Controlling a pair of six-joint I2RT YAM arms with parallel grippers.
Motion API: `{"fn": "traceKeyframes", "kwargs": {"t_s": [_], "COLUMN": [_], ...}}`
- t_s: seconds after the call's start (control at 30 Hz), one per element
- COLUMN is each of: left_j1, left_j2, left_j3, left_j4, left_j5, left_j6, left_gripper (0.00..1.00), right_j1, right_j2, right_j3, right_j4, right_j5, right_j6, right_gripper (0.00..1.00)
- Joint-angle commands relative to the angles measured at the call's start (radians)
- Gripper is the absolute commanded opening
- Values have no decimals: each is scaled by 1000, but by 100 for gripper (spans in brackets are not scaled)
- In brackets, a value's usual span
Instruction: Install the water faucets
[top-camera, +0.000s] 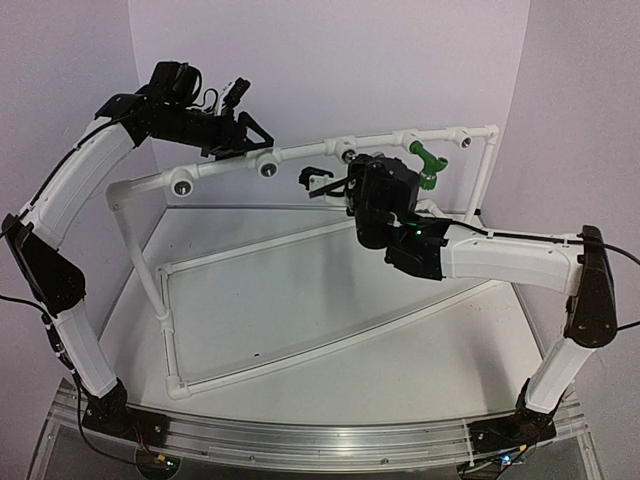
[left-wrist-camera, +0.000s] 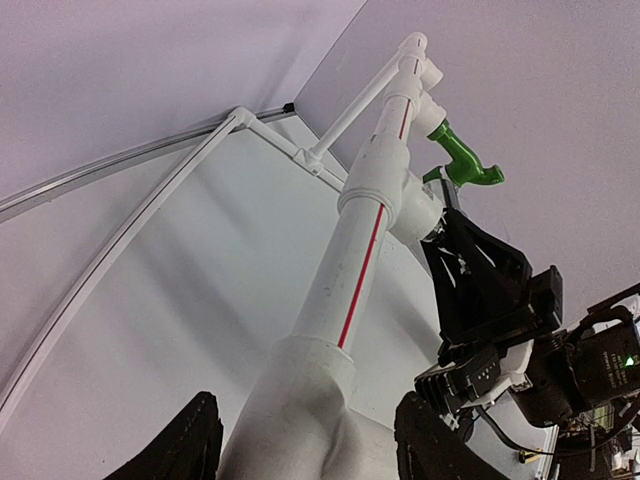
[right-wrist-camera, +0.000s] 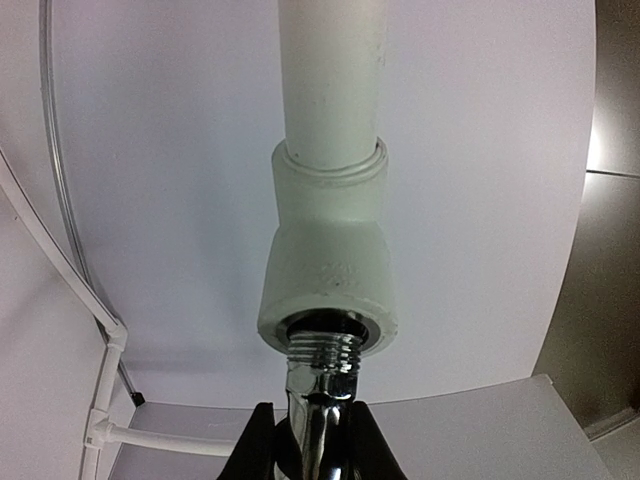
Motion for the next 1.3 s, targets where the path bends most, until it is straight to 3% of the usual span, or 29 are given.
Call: {"fn": "traceKeyframes", "kwargs": {"t_s": [0.0, 0.43, 0.7, 1.27], "left_j1": [-23, -23, -24, -23], "left_j2": [8, -13, -13, -24], "left_j3": [-12, -51, -58, -94], "left_j4": [-99, -84, -72, -53], "left_j5": [51, 51, 52, 49], "left_j6": [-27, -26, -32, -33], "left_gripper": [59, 58, 58, 57], "right_j1": [-11, 12, 12, 17], "right_j2": [9, 49, 47, 63], "right_j3": [53, 105, 169, 277], "right_j4": [29, 26, -91, -241], "right_j5": [19, -19, -60, -161], "right_j6": [16, 38, 247, 501], "right_gripper": [0, 0, 0, 0]}}
